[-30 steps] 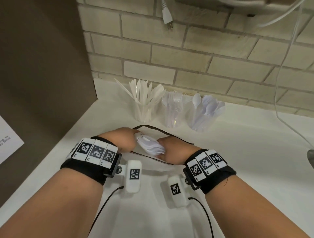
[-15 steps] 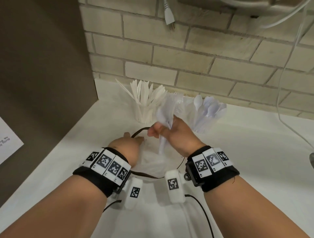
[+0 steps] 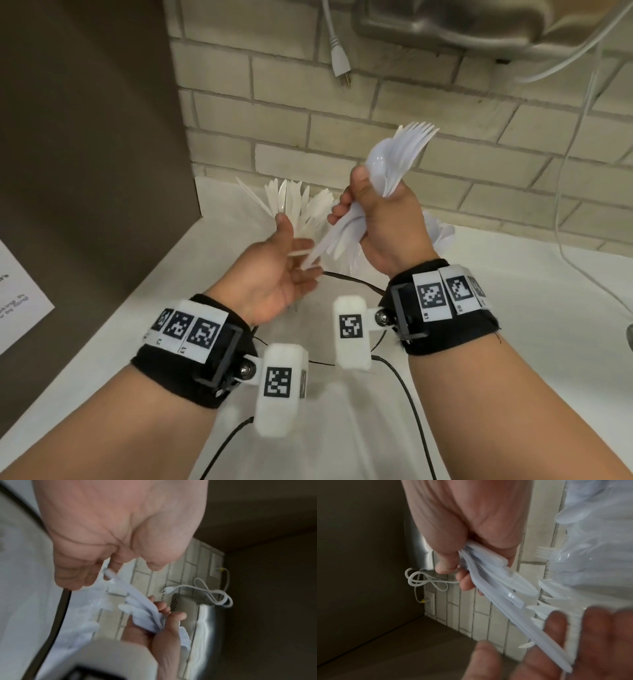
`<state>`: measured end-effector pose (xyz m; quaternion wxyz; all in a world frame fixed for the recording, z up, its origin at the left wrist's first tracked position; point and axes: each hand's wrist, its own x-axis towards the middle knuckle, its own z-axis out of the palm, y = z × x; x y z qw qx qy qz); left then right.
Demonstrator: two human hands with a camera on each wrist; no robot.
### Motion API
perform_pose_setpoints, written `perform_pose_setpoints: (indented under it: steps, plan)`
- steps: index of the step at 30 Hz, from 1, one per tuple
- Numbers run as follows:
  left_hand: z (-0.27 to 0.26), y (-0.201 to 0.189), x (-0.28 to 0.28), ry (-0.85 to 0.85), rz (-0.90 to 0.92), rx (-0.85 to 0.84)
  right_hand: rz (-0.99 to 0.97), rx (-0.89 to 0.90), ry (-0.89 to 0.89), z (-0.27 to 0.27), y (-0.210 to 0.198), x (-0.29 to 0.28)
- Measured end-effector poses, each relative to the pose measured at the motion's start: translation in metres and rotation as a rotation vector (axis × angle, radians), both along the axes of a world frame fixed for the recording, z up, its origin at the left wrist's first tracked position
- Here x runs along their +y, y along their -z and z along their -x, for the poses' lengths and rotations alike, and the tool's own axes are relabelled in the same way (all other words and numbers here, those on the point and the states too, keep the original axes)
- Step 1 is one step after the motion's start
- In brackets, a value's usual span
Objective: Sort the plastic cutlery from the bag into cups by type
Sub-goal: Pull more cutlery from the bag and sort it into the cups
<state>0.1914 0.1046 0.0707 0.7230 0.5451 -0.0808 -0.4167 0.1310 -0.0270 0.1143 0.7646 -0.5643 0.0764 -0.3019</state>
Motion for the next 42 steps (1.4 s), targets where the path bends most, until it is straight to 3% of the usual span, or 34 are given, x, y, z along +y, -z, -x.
perform_pose_setpoints:
  steps: [4,6,11,16,19,22,26,29,32,35,39,42]
  plan:
    - [0.0,-0.007,-0.006,0.057,0.236,0.406,0.023,0.037,-0.003,-0.007,0.004,0.017]
    - [0.0,-0.014,-0.005,0.074,0.374,0.497,0.049,0.103,-0.026,-0.007,0.01,0.025]
    - [-0.001,-0.018,-0.003,0.138,0.419,0.46,0.051,0.152,-0.072,-0.008,0.016,0.03]
    - [-0.009,-0.014,-0.006,0.119,0.305,0.395,0.058,0.107,-0.037,-0.014,0.01,0.025]
    - [-0.013,-0.018,-0.011,0.108,0.411,0.436,0.105,0.17,-0.018,-0.017,0.014,0.027]
    - [-0.013,-0.021,-0.011,0.167,0.367,0.288,0.203,0.223,-0.024,-0.017,0.02,0.026]
    - [-0.014,-0.018,-0.012,0.179,0.193,-0.231,0.302,0.248,-0.042,-0.016,0.021,0.022]
    - [-0.014,-0.022,-0.015,0.132,0.099,-0.471,0.449,0.297,-0.007,-0.018,0.023,0.025]
    - [-0.013,-0.03,-0.019,0.04,-0.006,-0.548,0.598,0.382,0.0,-0.016,0.021,0.031]
    - [-0.011,-0.035,-0.022,-0.05,-0.067,-0.615,0.566,0.435,-0.052,-0.015,0.025,0.034]
    - [-0.015,-0.029,-0.018,-0.014,0.023,-0.556,0.492,0.5,-0.083,-0.02,0.026,0.032]
    - [-0.02,-0.023,-0.017,0.029,-0.016,-0.559,0.52,0.489,-0.106,-0.021,0.028,0.035]
